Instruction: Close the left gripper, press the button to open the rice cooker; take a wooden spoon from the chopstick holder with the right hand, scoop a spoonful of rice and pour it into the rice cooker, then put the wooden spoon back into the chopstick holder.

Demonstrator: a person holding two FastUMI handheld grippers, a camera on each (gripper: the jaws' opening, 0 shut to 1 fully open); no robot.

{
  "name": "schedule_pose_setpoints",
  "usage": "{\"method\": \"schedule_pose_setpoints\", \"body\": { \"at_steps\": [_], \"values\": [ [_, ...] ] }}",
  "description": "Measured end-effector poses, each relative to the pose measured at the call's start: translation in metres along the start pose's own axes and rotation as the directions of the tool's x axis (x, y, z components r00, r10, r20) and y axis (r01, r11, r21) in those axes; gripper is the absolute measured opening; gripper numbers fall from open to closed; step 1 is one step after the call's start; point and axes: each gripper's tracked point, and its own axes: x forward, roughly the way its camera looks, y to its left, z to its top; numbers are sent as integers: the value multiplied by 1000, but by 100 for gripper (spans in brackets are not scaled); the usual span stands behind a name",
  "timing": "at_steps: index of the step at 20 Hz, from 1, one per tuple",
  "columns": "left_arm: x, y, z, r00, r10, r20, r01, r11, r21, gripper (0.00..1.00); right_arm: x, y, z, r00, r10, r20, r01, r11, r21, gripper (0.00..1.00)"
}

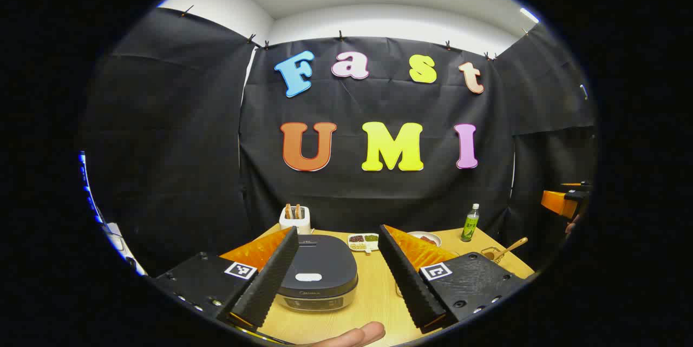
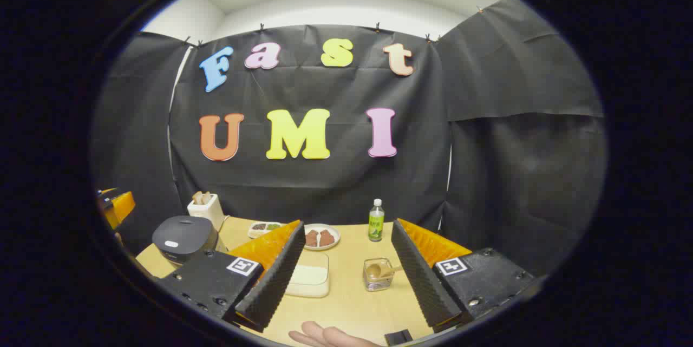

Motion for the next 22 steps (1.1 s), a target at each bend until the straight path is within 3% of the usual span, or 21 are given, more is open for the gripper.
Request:
{"method": "schedule_pose_setpoints", "body": {
  "at_steps": [16,17,22],
  "values": [
    [-1,-3,-7,1000,-11,-6,11,999,32,94,-12,-24,6,999,-18,28,18,1000,18,100],
    [-1,-4,-9,1000,-15,-10,16,1000,23,100,-12,-26,5,999,-19,27,18,1000,17,100],
    [7,2,-15,999,-25,-21,25,1000,-16,90,-14,-28,2,1000,-9,24,9,1000,18,100]
  ]
}}
